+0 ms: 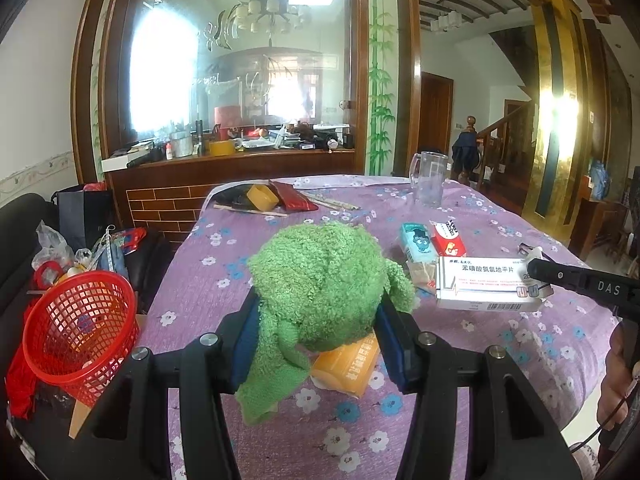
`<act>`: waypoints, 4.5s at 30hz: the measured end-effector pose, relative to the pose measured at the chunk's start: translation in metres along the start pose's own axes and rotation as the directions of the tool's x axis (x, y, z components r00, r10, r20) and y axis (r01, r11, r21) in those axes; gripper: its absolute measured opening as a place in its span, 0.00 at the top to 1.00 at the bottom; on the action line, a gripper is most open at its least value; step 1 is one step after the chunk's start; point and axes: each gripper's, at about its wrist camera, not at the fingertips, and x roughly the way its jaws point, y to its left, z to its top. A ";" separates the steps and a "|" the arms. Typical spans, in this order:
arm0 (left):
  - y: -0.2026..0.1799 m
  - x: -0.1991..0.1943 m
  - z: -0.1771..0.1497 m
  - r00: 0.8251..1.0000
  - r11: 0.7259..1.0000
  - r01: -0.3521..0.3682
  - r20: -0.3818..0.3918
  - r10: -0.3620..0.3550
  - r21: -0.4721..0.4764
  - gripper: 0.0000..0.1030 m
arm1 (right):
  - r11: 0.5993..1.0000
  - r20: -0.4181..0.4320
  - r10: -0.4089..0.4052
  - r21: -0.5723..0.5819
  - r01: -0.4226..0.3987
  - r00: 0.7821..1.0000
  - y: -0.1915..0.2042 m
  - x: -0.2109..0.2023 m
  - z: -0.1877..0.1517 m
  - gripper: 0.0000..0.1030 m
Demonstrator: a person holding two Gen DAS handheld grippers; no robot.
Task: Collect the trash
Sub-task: 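Lift the green towel off the table with the left tool, then carry the green towel over the red basket and open the left tool, then grasp the orange medicine box with the left tool while the right tool grasps the red-and-white snack bag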
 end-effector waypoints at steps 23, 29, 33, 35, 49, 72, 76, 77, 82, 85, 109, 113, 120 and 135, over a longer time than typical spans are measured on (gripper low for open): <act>0.007 0.003 -0.005 1.000 1.000 -0.003 -0.008 0.003 -0.015 0.49 | 1.000 -0.003 0.017 -0.010 -0.017 1.000 0.008 0.000 -0.001 0.94; 0.011 0.000 -0.007 1.000 1.000 -0.007 -0.009 0.006 -0.025 0.50 | 1.000 -0.004 0.023 -0.016 -0.023 1.000 0.013 0.002 -0.002 0.94; 0.011 0.000 -0.005 1.000 1.000 -0.010 -0.010 0.009 -0.028 0.50 | 0.999 -0.007 0.028 -0.021 -0.028 1.000 0.015 0.003 -0.002 0.94; 0.013 0.000 -0.005 1.000 0.999 -0.012 -0.011 0.012 -0.034 0.49 | 0.999 -0.007 0.031 -0.024 -0.031 0.999 0.016 0.003 -0.002 0.94; 0.029 -0.009 0.002 0.999 0.997 -0.047 -0.001 0.048 -0.059 0.49 | 0.996 -0.017 0.062 -0.062 -0.063 0.998 0.034 0.010 0.000 0.94; 0.182 -0.049 -0.006 0.957 0.925 -0.287 -0.027 0.290 -0.249 0.49 | 0.936 -0.151 0.205 -0.260 -0.239 0.967 0.174 0.071 0.011 0.93; 0.210 -0.048 -0.016 0.945 0.902 -0.325 -0.064 0.320 -0.283 0.49 | 0.915 -0.172 0.216 -0.307 -0.261 0.961 0.214 0.088 0.012 0.93; 0.216 -0.048 -0.018 0.942 0.897 -0.334 -0.073 0.327 -0.291 0.49 | 0.911 -0.175 0.219 -0.316 -0.265 0.960 0.221 0.091 0.012 0.93; 0.241 -0.041 -0.023 0.931 0.875 -0.364 -0.111 0.347 -0.319 0.49 | 0.888 -0.189 0.215 -0.371 -0.272 0.958 0.264 0.110 0.012 0.93; 0.253 -0.036 -0.025 0.922 0.863 -0.388 -0.128 0.367 -0.325 0.49 | 0.876 -0.186 0.207 -0.403 -0.267 0.960 0.286 0.120 0.012 0.93; 0.255 -0.036 -0.009 0.936 0.881 -0.352 -0.106 0.336 -0.314 0.24 | 0.874 -0.221 0.228 -0.384 -0.299 0.948 0.342 0.172 0.030 0.52; 0.213 -0.030 -0.003 0.958 0.921 -0.286 -0.085 0.273 -0.264 0.20 | 0.899 -0.198 0.200 -0.352 -0.260 0.960 0.297 0.150 0.030 0.46; 0.128 0.003 0.001 0.984 0.980 -0.147 -0.118 0.132 -0.133 0.20 | 0.950 -0.203 0.119 -0.262 -0.171 0.972 0.189 0.119 0.020 0.46; -0.001 0.097 -0.020 0.926 0.995 0.097 -0.369 -0.078 0.032 0.16 | 1.000 -0.153 -0.016 0.017 0.019 0.988 -0.009 0.067 0.023 0.44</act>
